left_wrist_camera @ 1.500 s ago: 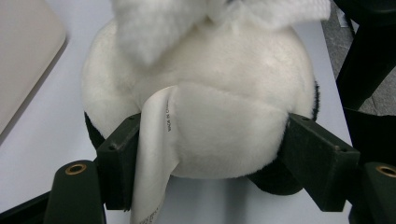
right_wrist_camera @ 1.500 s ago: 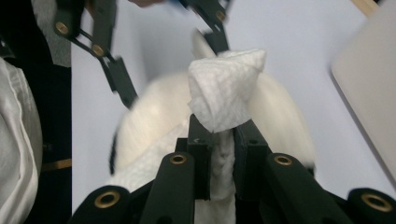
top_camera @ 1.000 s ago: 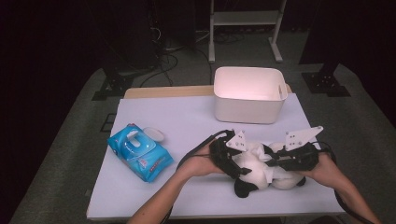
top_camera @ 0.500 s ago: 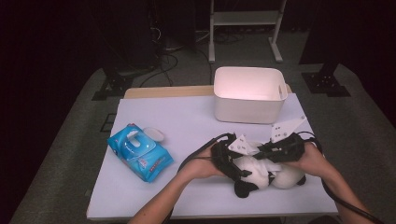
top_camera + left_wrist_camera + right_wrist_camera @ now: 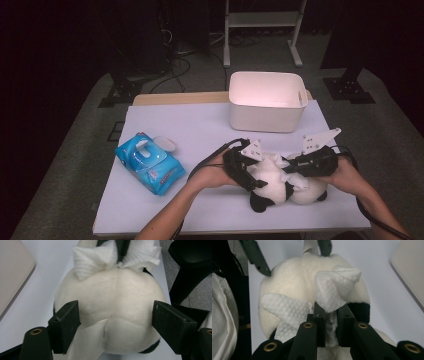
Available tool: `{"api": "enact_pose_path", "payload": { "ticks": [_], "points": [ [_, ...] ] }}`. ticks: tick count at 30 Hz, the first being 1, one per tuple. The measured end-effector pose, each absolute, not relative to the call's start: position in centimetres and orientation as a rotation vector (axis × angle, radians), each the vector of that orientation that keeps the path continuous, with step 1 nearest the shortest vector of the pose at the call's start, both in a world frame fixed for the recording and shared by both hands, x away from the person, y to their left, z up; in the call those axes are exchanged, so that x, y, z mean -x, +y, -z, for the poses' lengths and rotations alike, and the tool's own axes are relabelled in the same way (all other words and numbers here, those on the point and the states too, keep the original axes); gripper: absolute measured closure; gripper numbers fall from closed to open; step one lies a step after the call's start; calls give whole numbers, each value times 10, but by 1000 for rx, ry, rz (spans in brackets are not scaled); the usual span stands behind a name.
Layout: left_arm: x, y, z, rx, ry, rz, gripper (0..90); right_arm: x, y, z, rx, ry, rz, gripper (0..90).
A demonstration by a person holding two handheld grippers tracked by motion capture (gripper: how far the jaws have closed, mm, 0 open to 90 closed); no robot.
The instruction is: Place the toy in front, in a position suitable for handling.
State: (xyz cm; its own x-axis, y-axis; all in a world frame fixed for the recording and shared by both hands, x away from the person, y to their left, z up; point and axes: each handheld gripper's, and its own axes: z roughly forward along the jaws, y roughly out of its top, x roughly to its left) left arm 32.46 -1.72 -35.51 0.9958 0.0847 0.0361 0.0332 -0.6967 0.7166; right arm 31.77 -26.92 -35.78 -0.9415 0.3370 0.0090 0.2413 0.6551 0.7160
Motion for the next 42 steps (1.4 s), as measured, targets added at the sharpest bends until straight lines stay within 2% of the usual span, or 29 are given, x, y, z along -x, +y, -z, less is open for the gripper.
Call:
{"api": "enact_pose_path", "payload": {
  "ticks": [7, 11, 16, 27, 38, 42],
  "points": [
    [-326, -15, 350, -2333, 100, -48, 183, -295, -263, 356, -409, 2742, -1137, 798],
    [-321, -17, 352, -2358, 64, 0, 211, -283, -262, 356, -376, 2749, -1140, 797],
    [-309, -21, 354, -2352, 28, -57, 255, -277, -261, 351, -337, 2732, -1159, 797],
    [-299, -21, 355, -2365, -3, -119, 262, -290, -226, 337, -235, 2732, -1242, 796],
    [-299, -21, 356, -2360, -9, -112, 272, -300, -275, 349, -446, 2711, -1233, 796],
    [-298, -21, 351, -2377, -29, -94, 269, -296, -281, 355, -484, 2708, -1269, 797]
  ]
}}
